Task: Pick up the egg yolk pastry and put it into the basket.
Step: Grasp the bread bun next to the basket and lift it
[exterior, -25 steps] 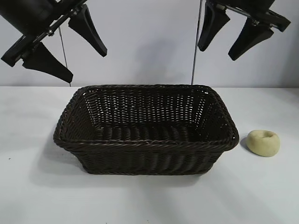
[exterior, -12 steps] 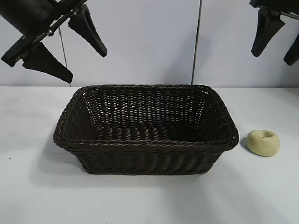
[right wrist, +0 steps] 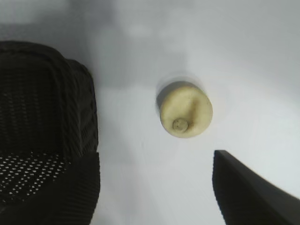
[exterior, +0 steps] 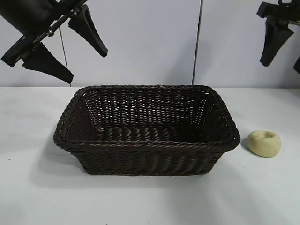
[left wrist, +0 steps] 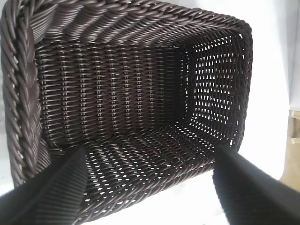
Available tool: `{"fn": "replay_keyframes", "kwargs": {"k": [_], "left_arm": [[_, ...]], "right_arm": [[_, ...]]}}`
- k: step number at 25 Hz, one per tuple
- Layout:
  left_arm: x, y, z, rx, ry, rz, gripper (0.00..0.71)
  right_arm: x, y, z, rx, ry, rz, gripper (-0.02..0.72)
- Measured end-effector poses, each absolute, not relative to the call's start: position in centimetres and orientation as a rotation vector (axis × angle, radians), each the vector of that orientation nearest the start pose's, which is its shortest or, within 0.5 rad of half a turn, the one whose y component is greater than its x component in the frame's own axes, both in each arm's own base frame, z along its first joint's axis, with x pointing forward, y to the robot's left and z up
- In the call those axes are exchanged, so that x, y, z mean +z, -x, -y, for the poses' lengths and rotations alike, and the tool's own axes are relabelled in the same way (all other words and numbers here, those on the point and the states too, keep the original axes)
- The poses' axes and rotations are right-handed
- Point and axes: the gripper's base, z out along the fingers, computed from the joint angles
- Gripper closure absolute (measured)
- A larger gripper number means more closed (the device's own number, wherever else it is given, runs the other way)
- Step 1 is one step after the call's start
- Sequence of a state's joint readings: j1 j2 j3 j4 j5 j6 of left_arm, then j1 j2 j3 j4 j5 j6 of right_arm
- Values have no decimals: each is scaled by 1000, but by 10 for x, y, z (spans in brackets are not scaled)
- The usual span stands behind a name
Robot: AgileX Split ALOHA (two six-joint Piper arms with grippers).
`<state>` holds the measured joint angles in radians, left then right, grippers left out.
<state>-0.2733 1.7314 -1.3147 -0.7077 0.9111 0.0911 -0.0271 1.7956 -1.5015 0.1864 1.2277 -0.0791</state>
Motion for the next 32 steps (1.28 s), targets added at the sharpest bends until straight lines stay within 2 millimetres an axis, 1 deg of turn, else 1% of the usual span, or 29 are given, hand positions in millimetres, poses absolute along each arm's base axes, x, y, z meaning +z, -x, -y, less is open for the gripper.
{"fn": "replay_keyframes", "kwargs": {"k": [4, 7, 9, 16, 20, 22, 26, 32], "left_arm": [[265, -336, 143, -926, -18, -2738, 168], [265, -336, 143, -926, -18, -2738, 168], [265, -336, 143, -926, -18, -2738, 168], [265, -336, 143, -926, -18, -2738, 168], [265, -336, 143, -925, -24, -2737, 168], [265, -336, 143, -925, -26, -2737, 168], [265, -336, 143, -925, -29, -2740, 168], [265, -336, 143, -926, -30, -2741, 168]], "right_arm": [[237, -343, -6, 262, 4, -3120, 209], [223, -336, -6, 256, 0, -3140, 209], [219, -336, -5, 252, -4, -3135, 209], [219, -339, -2, 189, 14, -3096, 209], [218, -344, 0, 162, -16, -3054, 209], [214, -348, 0, 156, -42, -3037, 209], [199, -354, 0, 152, -58, -3047, 209], [166, -369, 1, 156, -109, -3040, 209]]}}
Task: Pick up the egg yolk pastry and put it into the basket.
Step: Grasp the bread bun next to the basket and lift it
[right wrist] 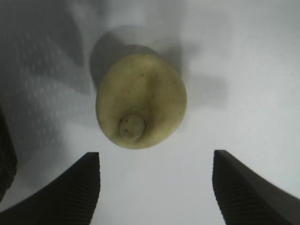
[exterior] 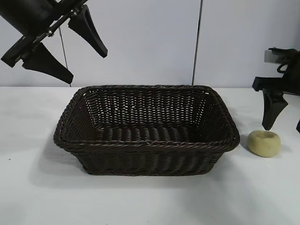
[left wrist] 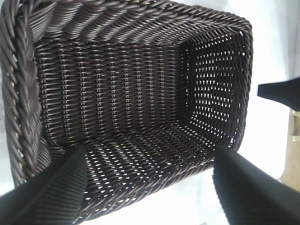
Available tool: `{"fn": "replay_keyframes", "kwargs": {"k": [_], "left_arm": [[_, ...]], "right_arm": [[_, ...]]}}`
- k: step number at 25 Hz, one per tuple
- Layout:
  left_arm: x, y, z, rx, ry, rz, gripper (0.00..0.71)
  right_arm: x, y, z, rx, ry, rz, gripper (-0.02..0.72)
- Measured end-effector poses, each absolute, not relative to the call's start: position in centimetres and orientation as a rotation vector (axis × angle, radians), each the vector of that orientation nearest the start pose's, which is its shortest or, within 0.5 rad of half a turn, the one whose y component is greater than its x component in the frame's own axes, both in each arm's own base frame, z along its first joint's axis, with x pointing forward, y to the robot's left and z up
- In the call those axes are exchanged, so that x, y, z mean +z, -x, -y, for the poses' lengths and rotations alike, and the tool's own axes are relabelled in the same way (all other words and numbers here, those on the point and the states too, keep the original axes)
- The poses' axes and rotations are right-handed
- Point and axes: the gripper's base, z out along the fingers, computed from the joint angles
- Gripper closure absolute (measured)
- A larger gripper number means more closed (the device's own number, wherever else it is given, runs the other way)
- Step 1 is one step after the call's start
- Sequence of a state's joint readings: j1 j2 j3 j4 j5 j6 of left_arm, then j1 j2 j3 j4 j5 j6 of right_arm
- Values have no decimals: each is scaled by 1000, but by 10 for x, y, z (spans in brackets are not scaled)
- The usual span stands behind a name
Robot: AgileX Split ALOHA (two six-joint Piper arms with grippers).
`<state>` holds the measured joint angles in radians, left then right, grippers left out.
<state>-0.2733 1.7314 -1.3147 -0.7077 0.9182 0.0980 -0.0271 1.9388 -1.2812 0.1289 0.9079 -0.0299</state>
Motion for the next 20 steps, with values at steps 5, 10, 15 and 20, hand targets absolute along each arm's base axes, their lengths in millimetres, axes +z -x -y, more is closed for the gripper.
{"fn": "replay_keyframes", "kwargs": {"k": [5, 10, 15, 20], "left_arm": [[265, -336, 143, -926, -30, -2741, 168], [265, -336, 143, -927, -32, -2743, 168], [265, -336, 143, -927, -33, -2744, 168], [265, -336, 143, -927, -33, -2744, 168]], "right_arm": [[139, -377, 1, 166, -138, -3052, 209], [130, -381, 1, 164, -165, -3033, 279], [130, -383, 1, 166, -204, -3011, 486], [133, -383, 1, 168, -211, -3009, 528]]}}
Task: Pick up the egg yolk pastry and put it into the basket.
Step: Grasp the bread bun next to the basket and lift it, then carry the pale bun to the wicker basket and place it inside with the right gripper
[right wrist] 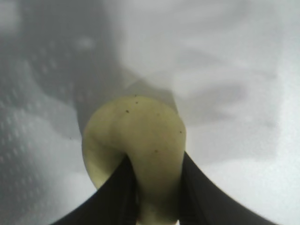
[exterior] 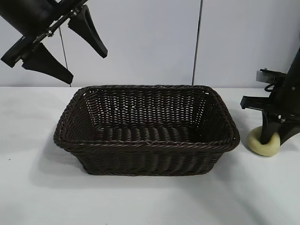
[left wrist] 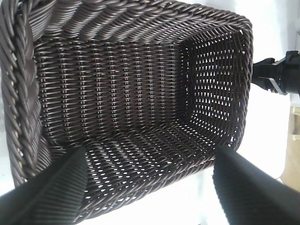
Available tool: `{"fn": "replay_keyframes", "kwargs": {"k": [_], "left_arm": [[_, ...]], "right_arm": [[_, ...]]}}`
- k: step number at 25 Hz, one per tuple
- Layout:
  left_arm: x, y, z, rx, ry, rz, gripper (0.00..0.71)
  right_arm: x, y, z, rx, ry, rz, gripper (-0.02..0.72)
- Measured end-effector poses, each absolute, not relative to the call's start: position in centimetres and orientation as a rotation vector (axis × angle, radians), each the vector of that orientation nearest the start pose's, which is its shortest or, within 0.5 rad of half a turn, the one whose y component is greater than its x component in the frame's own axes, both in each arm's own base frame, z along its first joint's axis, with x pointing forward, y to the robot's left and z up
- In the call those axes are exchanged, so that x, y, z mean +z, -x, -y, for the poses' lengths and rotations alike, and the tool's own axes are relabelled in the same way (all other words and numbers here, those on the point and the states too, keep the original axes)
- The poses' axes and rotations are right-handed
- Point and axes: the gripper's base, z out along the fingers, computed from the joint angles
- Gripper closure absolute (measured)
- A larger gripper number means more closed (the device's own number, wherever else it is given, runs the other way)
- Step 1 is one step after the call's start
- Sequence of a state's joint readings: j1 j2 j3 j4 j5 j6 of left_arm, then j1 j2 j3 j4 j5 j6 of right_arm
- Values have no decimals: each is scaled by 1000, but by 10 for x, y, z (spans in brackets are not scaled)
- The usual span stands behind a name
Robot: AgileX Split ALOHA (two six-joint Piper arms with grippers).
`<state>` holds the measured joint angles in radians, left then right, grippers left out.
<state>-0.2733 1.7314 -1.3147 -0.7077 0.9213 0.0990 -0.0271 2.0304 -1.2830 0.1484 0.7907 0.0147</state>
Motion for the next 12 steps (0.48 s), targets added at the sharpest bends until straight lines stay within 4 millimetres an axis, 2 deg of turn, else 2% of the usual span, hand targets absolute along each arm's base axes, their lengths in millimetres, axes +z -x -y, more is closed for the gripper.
{"fn": "replay_keyframes", "kwargs": {"k": [4, 12], "left_arm": [[265, -335, 143, -928, -34, -2746, 168], [265, -335, 143, -931, -38, -2753, 168]], "right_arm": [[157, -382, 1, 167, -194, -2957, 534], [256, -376, -1, 188, -132, -2787, 535]]}}
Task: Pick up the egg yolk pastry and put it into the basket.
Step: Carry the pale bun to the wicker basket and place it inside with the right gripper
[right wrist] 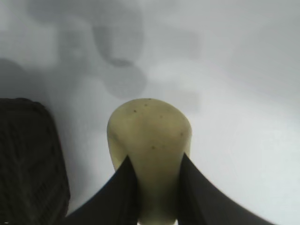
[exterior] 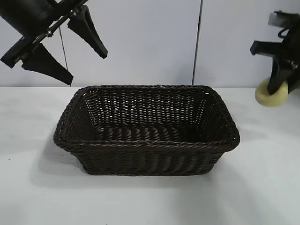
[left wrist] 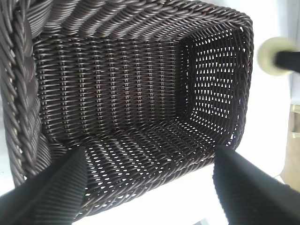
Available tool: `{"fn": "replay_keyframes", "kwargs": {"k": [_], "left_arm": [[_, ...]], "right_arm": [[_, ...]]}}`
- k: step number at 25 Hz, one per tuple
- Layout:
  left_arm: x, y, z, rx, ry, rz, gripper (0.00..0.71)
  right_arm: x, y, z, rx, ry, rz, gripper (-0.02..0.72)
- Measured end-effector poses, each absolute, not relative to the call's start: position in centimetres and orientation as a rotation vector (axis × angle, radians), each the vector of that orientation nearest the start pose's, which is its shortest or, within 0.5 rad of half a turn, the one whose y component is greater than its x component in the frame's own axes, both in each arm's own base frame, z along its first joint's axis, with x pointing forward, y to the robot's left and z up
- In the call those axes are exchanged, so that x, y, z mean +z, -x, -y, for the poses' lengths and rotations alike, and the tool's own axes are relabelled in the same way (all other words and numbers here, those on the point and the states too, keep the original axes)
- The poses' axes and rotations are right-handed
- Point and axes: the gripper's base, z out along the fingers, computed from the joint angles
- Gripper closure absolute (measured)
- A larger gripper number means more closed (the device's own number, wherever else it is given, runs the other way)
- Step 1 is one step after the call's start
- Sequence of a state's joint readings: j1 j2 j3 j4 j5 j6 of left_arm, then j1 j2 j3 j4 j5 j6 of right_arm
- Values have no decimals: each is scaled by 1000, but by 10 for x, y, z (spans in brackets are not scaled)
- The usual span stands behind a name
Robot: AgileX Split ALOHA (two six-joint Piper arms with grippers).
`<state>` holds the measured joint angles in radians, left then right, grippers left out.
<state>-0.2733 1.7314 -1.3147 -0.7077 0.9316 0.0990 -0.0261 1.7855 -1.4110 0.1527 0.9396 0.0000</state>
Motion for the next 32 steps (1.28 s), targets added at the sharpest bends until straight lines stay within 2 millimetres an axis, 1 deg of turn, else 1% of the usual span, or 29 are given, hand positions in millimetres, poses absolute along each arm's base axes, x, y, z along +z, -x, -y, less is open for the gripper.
{"fn": "replay_keyframes", "kwargs": {"k": [2, 4, 9, 13, 15, 21, 25, 28, 32], "left_arm": [[265, -335, 143, -931, -38, -2753, 168], [265, -335, 143, -931, -38, -2753, 168], [265, -335, 143, -932, -39, -2754, 168], [265, -334, 143, -932, -40, -2756, 168], [265, -334, 143, -932, -40, -2756, 168], [265, -334, 143, -932, -40, -2757, 168], [265, -334, 143, -932, -40, -2757, 168], [265, -334, 143, -932, -40, -2757, 168], [265, -334, 143, -932, -40, -2757, 168]], "right_arm": [[271, -373, -3, 208, -133, -2762, 535], [281, -370, -5, 239, -140, -2744, 535], [285, -367, -14, 382, -118, -2749, 535], [286, -366, -29, 459, -55, -2745, 535], [286, -365, -43, 472, 1, -2748, 535], [287, -356, -100, 515, 207, -2734, 535], [285, -348, -133, 541, 318, -2720, 535], [276, -344, -156, 557, 384, -2742, 535], [253, -344, -181, 562, 448, -2779, 535]]}}
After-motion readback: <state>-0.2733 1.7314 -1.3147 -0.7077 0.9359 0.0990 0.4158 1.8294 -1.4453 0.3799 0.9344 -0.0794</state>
